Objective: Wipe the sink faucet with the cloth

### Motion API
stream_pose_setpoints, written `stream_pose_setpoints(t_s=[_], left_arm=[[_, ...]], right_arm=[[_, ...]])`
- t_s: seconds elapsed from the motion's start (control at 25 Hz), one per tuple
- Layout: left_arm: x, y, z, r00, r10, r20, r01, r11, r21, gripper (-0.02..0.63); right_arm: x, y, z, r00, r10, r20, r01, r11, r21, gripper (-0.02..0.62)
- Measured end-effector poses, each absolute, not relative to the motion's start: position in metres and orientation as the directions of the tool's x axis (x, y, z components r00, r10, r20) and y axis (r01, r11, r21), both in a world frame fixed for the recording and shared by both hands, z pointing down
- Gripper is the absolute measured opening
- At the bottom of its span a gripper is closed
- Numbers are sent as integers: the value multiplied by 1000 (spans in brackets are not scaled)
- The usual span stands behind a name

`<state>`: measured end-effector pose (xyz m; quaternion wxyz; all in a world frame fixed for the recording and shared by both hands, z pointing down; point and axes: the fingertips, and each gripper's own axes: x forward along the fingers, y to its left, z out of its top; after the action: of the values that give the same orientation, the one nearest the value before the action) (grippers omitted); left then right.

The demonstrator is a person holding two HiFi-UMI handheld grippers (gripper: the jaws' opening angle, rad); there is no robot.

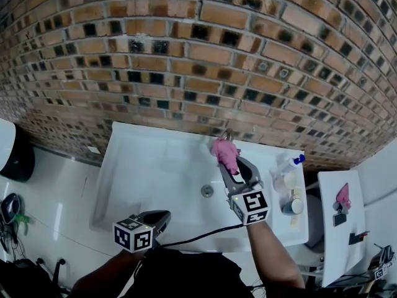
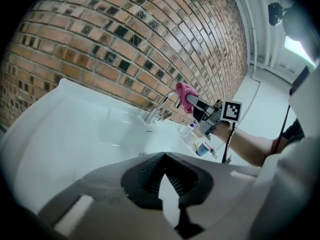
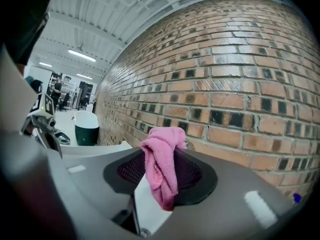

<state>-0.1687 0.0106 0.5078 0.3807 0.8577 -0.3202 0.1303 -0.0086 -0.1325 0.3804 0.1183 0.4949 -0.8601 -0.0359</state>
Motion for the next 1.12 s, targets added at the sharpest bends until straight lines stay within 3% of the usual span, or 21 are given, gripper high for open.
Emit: stream_pose_setpoints(t_s=[0.6,1.12], left_arm=[[-167,7,503,775,-441,454,-632,-522,572,6],[-186,19,508,811,-355,465,-581,-583,569,6]], right_arm=[[-4,-119,414,-407,-884,232,-904,425,36,161],[-11,-106,454,-349,-838,420,-927,375,-22,160]])
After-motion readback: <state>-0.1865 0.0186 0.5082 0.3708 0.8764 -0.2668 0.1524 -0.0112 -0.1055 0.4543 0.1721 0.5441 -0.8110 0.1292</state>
